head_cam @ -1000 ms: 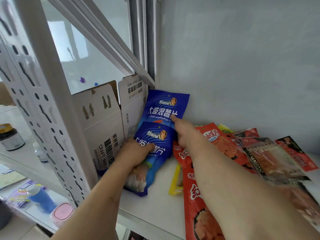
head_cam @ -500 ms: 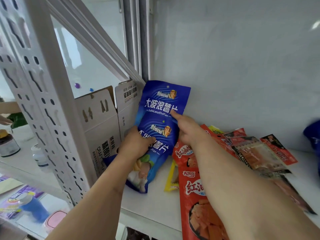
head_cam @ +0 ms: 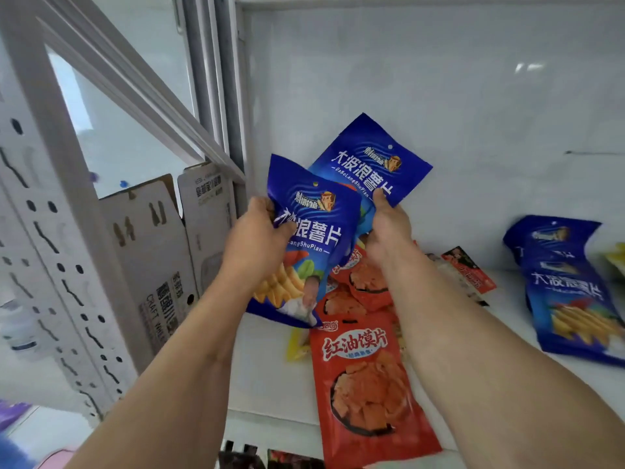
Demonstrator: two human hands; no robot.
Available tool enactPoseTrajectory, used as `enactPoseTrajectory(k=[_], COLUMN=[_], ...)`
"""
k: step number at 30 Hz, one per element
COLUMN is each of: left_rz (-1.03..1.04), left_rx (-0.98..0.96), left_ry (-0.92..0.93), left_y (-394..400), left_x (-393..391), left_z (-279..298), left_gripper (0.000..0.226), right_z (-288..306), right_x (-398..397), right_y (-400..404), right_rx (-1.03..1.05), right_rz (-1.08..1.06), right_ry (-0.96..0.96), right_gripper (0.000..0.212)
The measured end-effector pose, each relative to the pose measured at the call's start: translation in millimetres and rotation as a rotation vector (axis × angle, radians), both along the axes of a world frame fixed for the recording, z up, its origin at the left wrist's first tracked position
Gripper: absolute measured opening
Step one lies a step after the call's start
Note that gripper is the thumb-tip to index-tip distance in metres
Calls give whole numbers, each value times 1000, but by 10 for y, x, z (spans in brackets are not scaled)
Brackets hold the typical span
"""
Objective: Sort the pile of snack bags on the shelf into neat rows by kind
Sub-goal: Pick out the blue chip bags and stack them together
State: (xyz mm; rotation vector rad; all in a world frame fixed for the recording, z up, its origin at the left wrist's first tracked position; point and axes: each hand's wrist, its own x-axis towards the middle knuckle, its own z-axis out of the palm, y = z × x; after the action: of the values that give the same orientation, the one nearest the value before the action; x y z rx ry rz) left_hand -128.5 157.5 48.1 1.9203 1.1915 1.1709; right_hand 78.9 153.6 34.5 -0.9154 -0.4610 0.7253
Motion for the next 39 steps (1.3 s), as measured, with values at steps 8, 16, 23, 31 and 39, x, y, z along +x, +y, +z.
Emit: enactPoseTrajectory(k=[8, 16, 23, 31, 39], left_rz=[-154, -264, -274, -266, -211], left_rx=[-56, -215, -327, -491, -445], left_ry=[-140, -230, -211, -224, -133], left_y=[-625, -1428, -2074, -2410, -2486], left_x=[525, 1395, 2248, 2788, 3193], left_z=[117, -182, -582, -936, -990], left_gripper=[34, 34, 36, 36, 37], right_z=[-44, -180, -670, -1028, -833], right_x=[641, 1623, 2540, 3090, 3141], right_y=[-967, -2321, -3099, -3154, -3042], right_rx=[-160, -386, -526, -602, -673], right_rz=[-257, -425, -320, -316, -324], right_ry=[-260, -649, -603, -655, -665], right_gripper=[31, 25, 30, 30, 44])
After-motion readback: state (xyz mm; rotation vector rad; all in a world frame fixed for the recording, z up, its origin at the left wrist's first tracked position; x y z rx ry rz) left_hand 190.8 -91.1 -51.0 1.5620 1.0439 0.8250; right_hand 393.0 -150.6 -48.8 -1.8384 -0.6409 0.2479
